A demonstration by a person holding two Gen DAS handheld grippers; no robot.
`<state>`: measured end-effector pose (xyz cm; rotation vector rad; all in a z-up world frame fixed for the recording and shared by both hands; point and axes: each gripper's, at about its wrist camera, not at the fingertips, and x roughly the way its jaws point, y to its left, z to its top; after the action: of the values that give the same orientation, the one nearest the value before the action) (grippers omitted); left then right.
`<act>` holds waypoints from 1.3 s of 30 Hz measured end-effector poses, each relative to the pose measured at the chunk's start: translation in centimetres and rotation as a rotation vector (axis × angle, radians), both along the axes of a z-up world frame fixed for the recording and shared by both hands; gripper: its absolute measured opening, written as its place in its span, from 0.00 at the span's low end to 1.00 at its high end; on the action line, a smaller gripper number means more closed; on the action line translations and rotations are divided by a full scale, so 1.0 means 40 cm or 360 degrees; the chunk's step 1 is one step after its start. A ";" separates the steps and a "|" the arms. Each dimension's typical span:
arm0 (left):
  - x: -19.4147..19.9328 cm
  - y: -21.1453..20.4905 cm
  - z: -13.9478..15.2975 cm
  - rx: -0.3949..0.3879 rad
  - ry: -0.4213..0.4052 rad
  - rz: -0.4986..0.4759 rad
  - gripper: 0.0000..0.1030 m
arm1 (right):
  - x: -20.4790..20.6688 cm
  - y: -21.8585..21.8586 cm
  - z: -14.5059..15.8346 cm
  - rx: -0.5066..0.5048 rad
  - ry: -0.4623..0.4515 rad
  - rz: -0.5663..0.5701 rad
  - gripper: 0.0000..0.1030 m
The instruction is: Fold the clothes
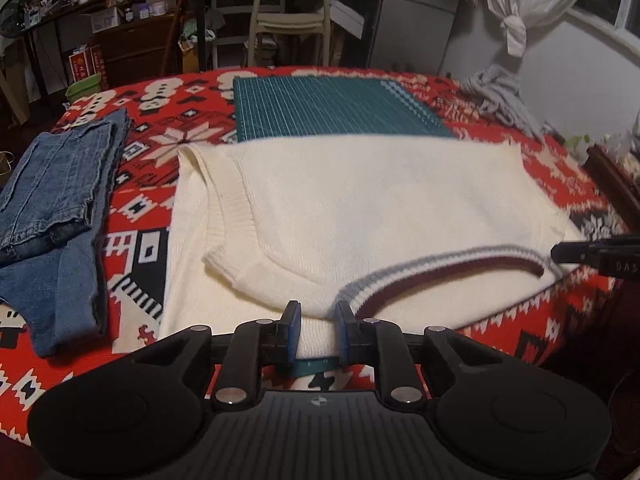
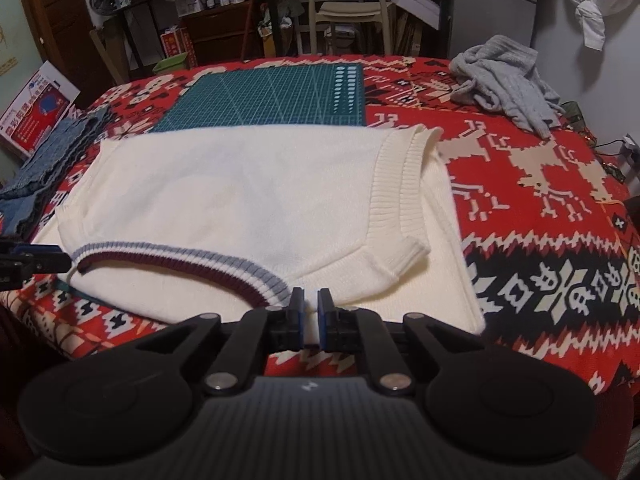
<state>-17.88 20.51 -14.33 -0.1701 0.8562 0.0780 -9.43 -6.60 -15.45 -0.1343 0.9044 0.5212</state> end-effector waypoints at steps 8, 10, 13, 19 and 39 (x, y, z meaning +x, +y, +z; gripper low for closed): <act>0.053 0.062 -0.019 -0.0012 -0.0003 0.0132 0.17 | 0.061 -0.011 0.006 -0.0010 -0.0069 -0.0078 0.09; 0.056 0.072 -0.035 -0.0004 0.0016 0.0139 0.17 | 0.071 -0.012 -0.008 -0.0018 -0.0054 -0.0086 0.09; 0.051 0.082 -0.044 0.0015 0.0031 0.0157 0.16 | 0.085 -0.013 -0.031 -0.0030 -0.0031 -0.0097 0.08; 0.023 0.100 -0.046 0.0024 0.0051 0.0217 0.18 | 0.071 -0.049 -0.036 -0.0011 -0.0035 -0.0142 0.07; 0.117 -0.020 0.026 0.0119 -0.0113 0.0130 0.39 | 0.055 0.098 0.042 0.0020 -0.0168 -0.0018 0.18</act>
<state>-13.20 19.72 -13.28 -0.1370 0.7743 0.1789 -7.21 -2.67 -13.77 -0.1437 0.7985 0.5048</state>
